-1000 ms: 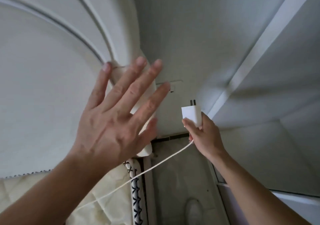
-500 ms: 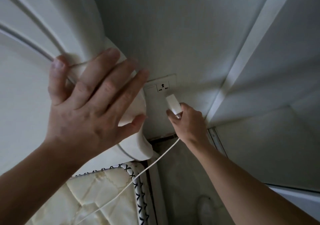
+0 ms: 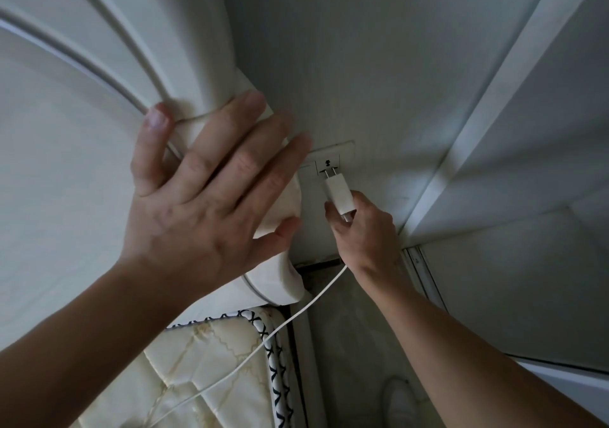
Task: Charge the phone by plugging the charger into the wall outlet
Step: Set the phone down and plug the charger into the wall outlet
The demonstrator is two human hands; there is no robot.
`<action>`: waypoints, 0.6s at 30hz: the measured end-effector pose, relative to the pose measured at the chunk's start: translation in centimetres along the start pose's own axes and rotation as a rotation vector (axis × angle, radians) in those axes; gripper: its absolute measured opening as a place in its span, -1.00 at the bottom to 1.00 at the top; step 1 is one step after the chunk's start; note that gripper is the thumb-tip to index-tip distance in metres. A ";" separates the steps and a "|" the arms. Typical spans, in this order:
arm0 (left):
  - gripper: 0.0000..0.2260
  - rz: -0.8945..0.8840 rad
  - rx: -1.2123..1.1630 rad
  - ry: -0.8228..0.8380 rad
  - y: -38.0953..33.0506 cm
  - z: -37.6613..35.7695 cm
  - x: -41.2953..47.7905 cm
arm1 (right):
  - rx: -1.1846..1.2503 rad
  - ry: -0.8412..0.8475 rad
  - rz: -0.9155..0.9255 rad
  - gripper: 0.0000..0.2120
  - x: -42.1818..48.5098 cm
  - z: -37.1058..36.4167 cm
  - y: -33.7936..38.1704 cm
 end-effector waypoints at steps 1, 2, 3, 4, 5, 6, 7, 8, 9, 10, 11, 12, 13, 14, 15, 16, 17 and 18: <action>-0.43 0.004 -0.005 0.002 0.0 -0.1 -0.1 | -0.002 0.001 -0.001 -0.70 0.0 -0.1 0.1; -0.42 0.004 -0.010 0.003 0.0 -0.2 -0.1 | -0.008 0.002 0.003 -0.70 0.1 -0.1 0.1; -0.41 0.002 -0.019 0.006 0.0 -0.2 -0.1 | -0.018 0.000 0.008 -0.71 0.1 -0.1 0.2; -0.40 -0.001 -0.032 0.011 0.0 -0.3 -0.1 | -0.020 -0.004 0.015 -0.72 0.1 -0.1 0.2; -0.39 -0.004 -0.041 0.016 0.1 -0.3 -0.1 | -0.006 -0.005 0.020 -0.73 0.0 -0.1 0.2; -0.39 -0.006 -0.039 0.017 0.1 -0.2 -0.1 | 0.032 -0.006 0.024 -0.72 0.0 0.0 0.2; -0.40 -0.007 -0.027 0.013 0.1 -0.2 -0.1 | 0.089 -0.011 0.025 -0.71 -0.2 0.1 0.2; -0.41 -0.007 -0.014 0.008 0.0 -0.1 -0.1 | 0.153 -0.023 0.022 -0.70 -0.3 0.1 0.1; -0.41 -0.007 -0.005 0.005 0.0 -0.1 -0.1 | 0.210 -0.037 0.020 -0.69 -0.4 0.3 0.1; -0.42 -0.008 -0.001 0.005 0.0 -0.1 -0.1 | 0.262 -0.043 0.019 -0.69 -0.5 0.3 0.0; -0.42 -0.008 -0.004 0.009 0.0 -0.1 -0.1 | 0.307 -0.038 0.022 -0.67 -0.6 0.2 -0.1; -0.42 -0.007 -0.014 0.018 0.0 -0.1 -0.2 | 0.344 -0.028 0.029 -0.64 -0.7 0.1 -0.1; -0.42 -0.008 -0.031 0.027 0.0 -0.1 -0.2 | 0.363 -0.018 0.035 -0.61 -0.8 -0.1 -0.3; -0.42 -0.005 -0.047 0.036 0.1 -0.2 -0.2 | 0.371 -0.011 0.044 -0.58 -0.9 -0.2 -0.4; -0.42 -0.003 -0.054 0.045 0.1 -0.2 -0.2 | 0.373 -0.012 0.054 -0.57 -0.9 -0.3 -0.4; -0.41 0.002 -0.053 0.051 0.1 -0.1 -0.1 | 0.375 -0.017 0.060 -0.56 -0.9 -0.3 -0.5; -0.41 0.002 -0.051 0.056 0.1 -0.2 -0.2 | 0.376 -0.025 0.067 -0.56 -0.9 -0.4 -0.4; -0.40 0.003 -0.052 0.059 0.1 -0.2 -0.1 | 0.371 -0.033 0.076 -0.58 -0.9 -0.4 -0.4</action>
Point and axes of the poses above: each hand's wrist, its own x-axis towards the middle knuckle, its own z-axis out of the back of the hand, y = z × x, the point moved 2 cm from there along x, towards the middle knuckle
